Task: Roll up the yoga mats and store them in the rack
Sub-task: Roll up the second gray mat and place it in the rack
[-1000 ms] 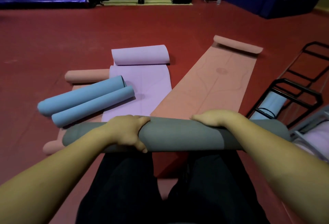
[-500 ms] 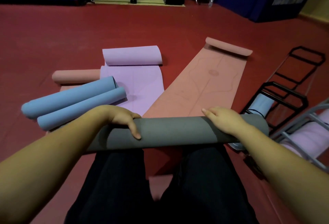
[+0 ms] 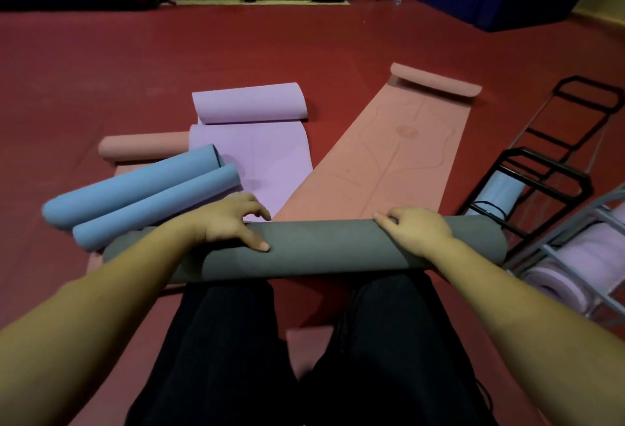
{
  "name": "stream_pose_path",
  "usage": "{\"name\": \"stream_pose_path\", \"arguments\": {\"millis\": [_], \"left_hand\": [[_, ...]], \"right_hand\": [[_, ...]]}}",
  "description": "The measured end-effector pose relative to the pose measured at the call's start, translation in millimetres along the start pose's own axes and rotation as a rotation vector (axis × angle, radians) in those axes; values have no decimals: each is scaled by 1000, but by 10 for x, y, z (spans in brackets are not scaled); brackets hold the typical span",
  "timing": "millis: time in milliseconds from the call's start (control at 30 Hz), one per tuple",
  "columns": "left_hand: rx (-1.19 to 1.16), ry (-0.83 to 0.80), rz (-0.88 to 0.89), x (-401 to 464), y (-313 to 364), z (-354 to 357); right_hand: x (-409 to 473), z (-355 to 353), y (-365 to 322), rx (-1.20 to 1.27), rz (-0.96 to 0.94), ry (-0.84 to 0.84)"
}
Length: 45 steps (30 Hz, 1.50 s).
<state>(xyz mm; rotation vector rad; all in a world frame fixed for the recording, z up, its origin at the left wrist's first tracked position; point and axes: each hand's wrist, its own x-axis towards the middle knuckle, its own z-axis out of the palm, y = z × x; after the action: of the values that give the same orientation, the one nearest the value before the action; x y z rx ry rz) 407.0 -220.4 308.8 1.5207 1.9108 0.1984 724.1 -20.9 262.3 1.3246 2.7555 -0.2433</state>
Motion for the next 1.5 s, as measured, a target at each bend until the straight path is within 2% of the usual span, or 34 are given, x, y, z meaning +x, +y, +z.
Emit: {"name": "stream_pose_path", "arguments": {"millis": [67,267,367,467,833,1000,1167,1233,1333,1500], "left_hand": [[116,137,74,-62,-31,85],[594,451,99,-293,-5,603],[789,435,-16,-282,41,886],[811,465,-76,-199,66,930],[816,523,-17,-318,110,698],[765,433,5,-566,225,497],[656,191,-21,-616,203,378],[624,125,-42,-558,193,415],[503,41,-79,-425,203,328],[231,-202,-133,-177,133,74]], "right_hand": [[35,-6,6,16,11,-32],[124,-56,12,45,42,-149],[187,-91,-19,36,49,-206],[245,-127,-54,29,70,-249],[214,-338,-105,105,154,-297],[176,-521,-130,150,184,-393],[87,-517,-215,214,184,-604],[40,-428,-236,236,185,-638],[44,-418,-275,235,130,-506],[15,-443,-202,321,-7,-124]]}}
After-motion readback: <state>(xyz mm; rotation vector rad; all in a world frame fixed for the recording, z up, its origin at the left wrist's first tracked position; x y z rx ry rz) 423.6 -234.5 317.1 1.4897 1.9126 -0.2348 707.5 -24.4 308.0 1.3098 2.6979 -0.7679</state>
